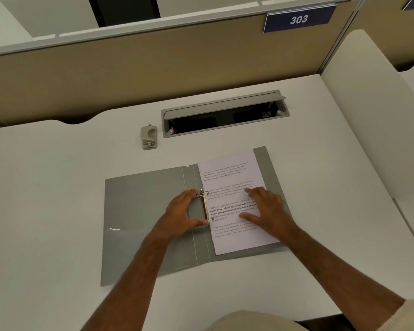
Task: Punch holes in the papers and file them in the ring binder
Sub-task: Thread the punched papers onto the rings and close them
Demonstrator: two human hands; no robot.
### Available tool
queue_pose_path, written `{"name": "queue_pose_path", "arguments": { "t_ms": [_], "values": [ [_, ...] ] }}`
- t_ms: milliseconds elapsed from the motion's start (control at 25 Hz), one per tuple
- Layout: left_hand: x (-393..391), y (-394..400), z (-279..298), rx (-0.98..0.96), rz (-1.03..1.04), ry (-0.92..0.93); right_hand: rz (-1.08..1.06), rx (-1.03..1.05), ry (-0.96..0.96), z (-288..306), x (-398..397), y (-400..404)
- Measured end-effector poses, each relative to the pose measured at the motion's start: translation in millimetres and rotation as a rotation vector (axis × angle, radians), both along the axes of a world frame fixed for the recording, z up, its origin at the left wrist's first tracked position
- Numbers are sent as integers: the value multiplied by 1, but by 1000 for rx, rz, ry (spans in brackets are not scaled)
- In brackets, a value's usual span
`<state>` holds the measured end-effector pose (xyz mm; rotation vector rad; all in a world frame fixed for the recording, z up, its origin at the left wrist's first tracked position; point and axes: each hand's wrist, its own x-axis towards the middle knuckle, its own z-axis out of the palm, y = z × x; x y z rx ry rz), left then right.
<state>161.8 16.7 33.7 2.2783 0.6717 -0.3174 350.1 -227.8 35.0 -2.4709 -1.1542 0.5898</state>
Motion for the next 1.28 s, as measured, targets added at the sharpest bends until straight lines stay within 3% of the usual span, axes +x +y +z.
{"name": "queue_pose_path", "arguments": {
  "t_ms": [120, 320, 800, 1280],
  "values": [
    [1, 1, 4, 8, -21, 11, 192, -120, 109, 2, -14, 29],
    [0, -2, 7, 17, -20, 40, 299, -176, 183, 6, -21, 70],
    [9, 1, 1, -12, -33, 65, 213, -60, 392, -12, -15, 74],
    [16, -2, 1, 4, -48, 79, 229, -118, 322, -18, -18, 80]
  ]
}}
